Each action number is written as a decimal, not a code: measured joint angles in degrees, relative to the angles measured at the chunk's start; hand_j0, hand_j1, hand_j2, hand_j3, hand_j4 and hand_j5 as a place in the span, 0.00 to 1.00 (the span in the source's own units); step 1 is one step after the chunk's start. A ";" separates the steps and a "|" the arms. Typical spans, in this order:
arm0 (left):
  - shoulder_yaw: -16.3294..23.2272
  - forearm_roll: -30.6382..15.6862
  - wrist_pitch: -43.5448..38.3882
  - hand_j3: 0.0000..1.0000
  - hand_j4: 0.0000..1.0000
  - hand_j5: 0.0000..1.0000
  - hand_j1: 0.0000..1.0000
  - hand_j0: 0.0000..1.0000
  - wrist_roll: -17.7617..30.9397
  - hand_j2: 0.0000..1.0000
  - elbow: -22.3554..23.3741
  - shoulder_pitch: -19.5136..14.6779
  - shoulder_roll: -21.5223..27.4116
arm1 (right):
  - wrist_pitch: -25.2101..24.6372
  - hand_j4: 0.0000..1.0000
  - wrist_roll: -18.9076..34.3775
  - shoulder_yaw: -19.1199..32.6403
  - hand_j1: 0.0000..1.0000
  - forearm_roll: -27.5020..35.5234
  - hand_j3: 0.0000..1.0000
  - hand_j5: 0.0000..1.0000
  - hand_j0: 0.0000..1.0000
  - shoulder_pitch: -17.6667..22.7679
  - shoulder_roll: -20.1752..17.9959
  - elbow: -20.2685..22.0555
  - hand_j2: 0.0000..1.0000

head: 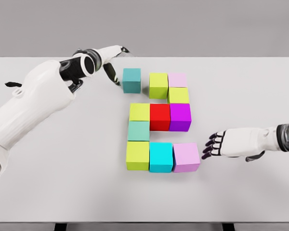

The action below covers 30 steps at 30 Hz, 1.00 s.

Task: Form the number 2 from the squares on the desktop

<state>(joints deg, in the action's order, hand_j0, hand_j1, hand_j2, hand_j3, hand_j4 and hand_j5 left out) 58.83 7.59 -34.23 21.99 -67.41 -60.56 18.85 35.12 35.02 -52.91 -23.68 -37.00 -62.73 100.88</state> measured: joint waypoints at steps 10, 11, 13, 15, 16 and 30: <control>8.97 2.68 13.70 1.00 1.00 1.00 1.00 1.00 0.03 1.00 1.60 -2.90 8.13 | -0.01 1.00 0.00 -0.19 1.00 0.06 1.00 1.00 1.00 -0.09 0.88 0.01 1.00; 9.33 3.62 15.43 1.00 1.00 1.00 1.00 1.00 0.02 1.00 2.29 -2.90 7.86 | -0.01 1.00 0.00 -0.20 1.00 0.06 1.00 1.00 1.00 0.00 0.95 0.01 1.00; 9.30 4.63 17.39 1.00 1.00 1.00 1.00 1.00 -0.06 1.00 3.34 -3.43 7.13 | -0.01 1.00 0.00 -0.20 1.00 0.06 1.00 1.00 1.00 0.00 1.06 0.01 1.00; 8.88 5.31 17.93 1.00 1.00 1.00 1.00 1.00 -0.16 1.00 5.11 -3.43 6.84 | -0.01 1.00 0.00 -0.20 1.00 0.06 1.00 1.00 1.00 -0.09 1.11 0.02 1.00; 8.94 5.90 18.11 1.00 1.00 1.00 1.00 1.00 -0.22 1.00 5.87 -3.43 6.80 | -0.01 1.00 0.00 -0.20 1.00 0.06 1.00 1.00 1.00 0.00 1.13 0.03 1.00; 12.72 17.23 24.24 1.00 1.00 1.00 1.00 1.00 0.57 1.00 10.24 -3.08 1.62 | -0.01 1.00 0.00 -0.27 1.00 0.14 1.00 1.00 1.00 -0.09 1.59 0.10 1.00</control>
<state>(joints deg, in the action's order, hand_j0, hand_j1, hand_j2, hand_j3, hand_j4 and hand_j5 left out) 71.56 24.82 -9.99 22.56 -57.17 -63.63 20.47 35.12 35.01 -53.18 -23.54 -37.09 -61.14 100.98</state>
